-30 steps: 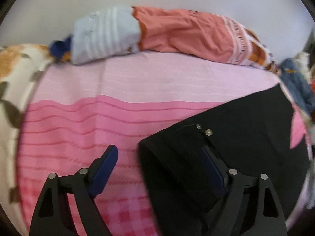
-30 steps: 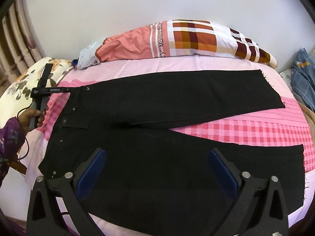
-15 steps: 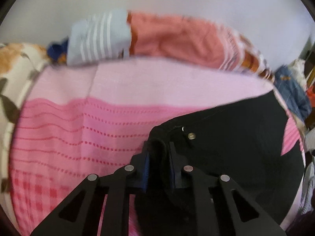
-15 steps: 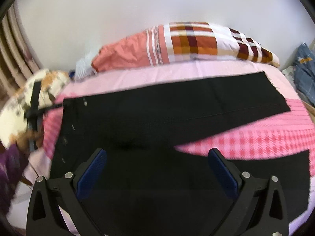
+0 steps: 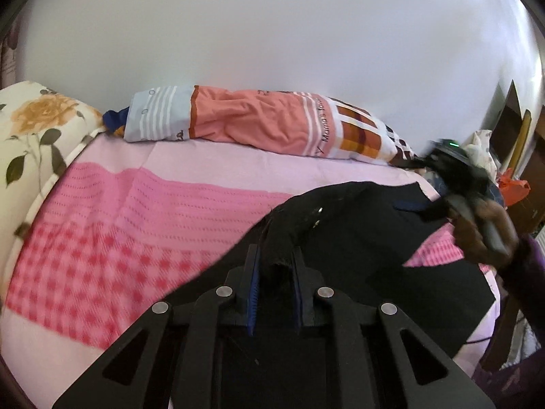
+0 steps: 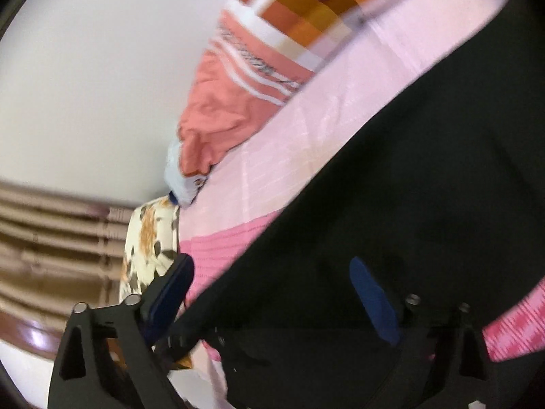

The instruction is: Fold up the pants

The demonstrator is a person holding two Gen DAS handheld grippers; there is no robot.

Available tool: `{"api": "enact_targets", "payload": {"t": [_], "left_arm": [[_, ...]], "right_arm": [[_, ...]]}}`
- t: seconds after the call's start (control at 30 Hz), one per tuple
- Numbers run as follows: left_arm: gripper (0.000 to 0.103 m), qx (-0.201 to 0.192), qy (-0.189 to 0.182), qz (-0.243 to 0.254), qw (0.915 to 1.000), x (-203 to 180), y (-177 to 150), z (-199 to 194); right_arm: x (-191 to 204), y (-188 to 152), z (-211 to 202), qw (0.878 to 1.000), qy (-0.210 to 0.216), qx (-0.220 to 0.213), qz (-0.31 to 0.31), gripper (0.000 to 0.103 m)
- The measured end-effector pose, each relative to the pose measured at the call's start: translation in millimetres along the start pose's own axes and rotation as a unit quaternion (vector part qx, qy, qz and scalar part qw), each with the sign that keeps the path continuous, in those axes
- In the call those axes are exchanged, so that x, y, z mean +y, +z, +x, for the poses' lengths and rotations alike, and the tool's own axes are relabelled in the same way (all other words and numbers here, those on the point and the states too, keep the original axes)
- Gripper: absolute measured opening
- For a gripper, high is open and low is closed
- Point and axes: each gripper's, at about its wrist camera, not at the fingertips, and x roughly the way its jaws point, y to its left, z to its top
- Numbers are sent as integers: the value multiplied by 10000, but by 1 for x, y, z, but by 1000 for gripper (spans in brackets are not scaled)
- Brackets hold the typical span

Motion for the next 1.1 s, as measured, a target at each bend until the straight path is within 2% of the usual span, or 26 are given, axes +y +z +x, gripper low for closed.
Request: {"api": "enact_targets", "payload": {"t": [0.03,0.1,0.17,0.2,0.27,0.43,0.63,0.73,0.9,1.0,1.1], "left_arm": [[17,9,-9,-26,10000,-2,-3,-2],[17,62,-72,-177,9998,-5,-10,-6],[17,125,-113,-303,9994,-6,-14,-6],[17,147,-114,-349,9992,-7,-17,-6],[17,199,-138,-435,9988,-7,-21,-6],[17,259,-59,-713,9971,2,-25,-8],[17,468,7,-1094,9929,23,-38,-27],[17,640,95,-1283,9896,27,-55,-37],[18,939,321,-1599,9821,33,-92,-45],[18,1091,567,-1650,9786,37,-112,-48],[18,1222,865,-1705,9739,41,-130,-50]], "right_arm": [[-5,7,10,9998,41,99,175,84],[-10,14,23,9992,-84,199,341,68],[-16,18,33,9985,-161,304,415,28],[-18,19,40,9980,-204,388,463,19],[-22,19,46,9974,-291,432,507,11],[-16,-7,21,9994,-179,207,207,7],[-21,-89,-33,9997,-77,243,-9,7],[-33,-132,-42,9987,-80,487,101,6],[-70,-208,-24,9910,-196,1212,535,6],[-93,-235,-7,9826,-136,1598,934,6],[-101,-241,1,9810,-122,1712,906,6]]}}
